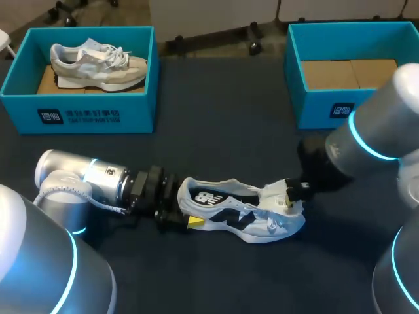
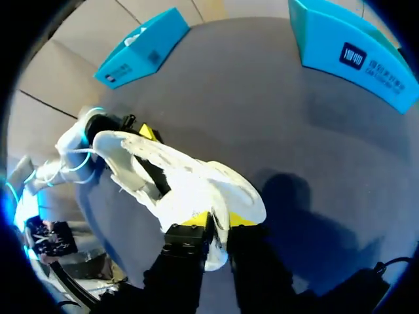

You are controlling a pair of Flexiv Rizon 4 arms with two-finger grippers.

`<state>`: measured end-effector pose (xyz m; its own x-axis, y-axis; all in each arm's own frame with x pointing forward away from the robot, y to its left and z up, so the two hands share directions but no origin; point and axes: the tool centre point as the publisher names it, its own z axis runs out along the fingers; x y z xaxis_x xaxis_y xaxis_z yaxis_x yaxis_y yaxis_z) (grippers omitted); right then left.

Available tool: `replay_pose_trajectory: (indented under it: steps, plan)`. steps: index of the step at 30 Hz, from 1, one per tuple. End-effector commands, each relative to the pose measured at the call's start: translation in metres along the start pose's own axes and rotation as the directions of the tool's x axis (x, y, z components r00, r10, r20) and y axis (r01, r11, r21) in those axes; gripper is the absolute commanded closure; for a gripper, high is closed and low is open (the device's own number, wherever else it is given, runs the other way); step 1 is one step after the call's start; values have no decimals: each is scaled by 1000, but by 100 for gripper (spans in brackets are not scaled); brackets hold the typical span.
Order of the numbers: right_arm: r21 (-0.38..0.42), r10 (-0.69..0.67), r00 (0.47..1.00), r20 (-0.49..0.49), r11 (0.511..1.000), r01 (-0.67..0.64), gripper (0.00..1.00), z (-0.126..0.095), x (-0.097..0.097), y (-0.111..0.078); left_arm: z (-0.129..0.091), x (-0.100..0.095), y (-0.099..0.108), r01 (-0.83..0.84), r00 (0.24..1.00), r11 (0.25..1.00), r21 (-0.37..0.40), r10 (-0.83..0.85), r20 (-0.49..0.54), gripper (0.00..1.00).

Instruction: Take the shoe out of the shoebox, open the shoe tongue, remove and reinsert the insole, then place the shoe into the shoebox

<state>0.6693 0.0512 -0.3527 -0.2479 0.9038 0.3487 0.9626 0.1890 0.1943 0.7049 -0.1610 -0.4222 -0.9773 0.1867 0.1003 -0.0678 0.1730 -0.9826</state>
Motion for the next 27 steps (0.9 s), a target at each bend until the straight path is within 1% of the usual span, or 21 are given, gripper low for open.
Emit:
replay_pose_trajectory:
  steps: [1,2,4,6,8,9,10,12,14,17,18,19,20,21,22,23,25,27]
  plan:
    - [3,-2,918,-396,1000,4,78,5,-11,-7,1,-1,2,0,1000,1000,1,0,0,100]
    - [-1,-11,911,-413,1000,12,76,6,-12,-9,1,-1,2,0,1000,1000,1,0,0,100]
    - [5,-3,912,-409,1000,6,71,5,-13,-12,1,-1,2,0,1000,1000,1,0,0,100]
    - [5,-6,914,-406,1000,8,67,1,-12,-14,1,-1,2,0,1000,1000,1,0,0,100]
    - [2,-10,917,-399,1000,12,58,-5,-11,-16,1,-1,2,0,1000,1000,1,0,0,100]
    - [1,-11,917,-398,1000,13,57,-6,-11,-17,1,-1,2,0,1000,1000,1,0,0,100]
    - [4,-12,926,-377,1000,14,53,-12,-9,-18,1,-1,2,0,1000,1000,1,0,0,100]
    - [7,-25,938,-347,1000,29,50,-23,-4,-18,1,-1,2,0,1000,1000,1,0,0,100]
    - [10,-34,945,-324,999,39,45,-31,-1,-18,1,-1,2,0,1000,1000,1,0,0,100]
    - [34,-64,973,-223,997,73,35,-50,9,-15,1,-1,2,0,1000,1000,1,0,0,100]
    - [60,-64,985,-163,995,75,35,-55,13,-14,1,-1,2,0,1000,1000,1,0,0,100]
    - [61,-80,989,-126,994,88,31,-59,17,-13,1,-1,2,0,1000,1000,1,0,0,100]
    - [67,-119,991,-66,990,123,25,-66,23,-11,1,-1,2,0,1000,1000,1,0,0,100]
    - [84,-139,990,-11,987,140,23,-71,27,-9,1,-1,2,0,1000,1000,1,0,0,100]
    - [92,-167,985,41,982,163,21,-76,32,-7,1,-1,2,0,1000,1000,1,0,0,100]
    - [88,-204,976,79,976,197,21,-80,35,-7,1,-1,2,0,1000,1000,1,0,0,100]
    - [97,-262,950,170,964,249,17,-89,43,-5,1,-1,2,0,1000,1000,1,0,0,100]
    - [90,-310,923,227,951,297,16,-96,48,-4,1,-1,2,0,1000,1000,1,0,0,100]
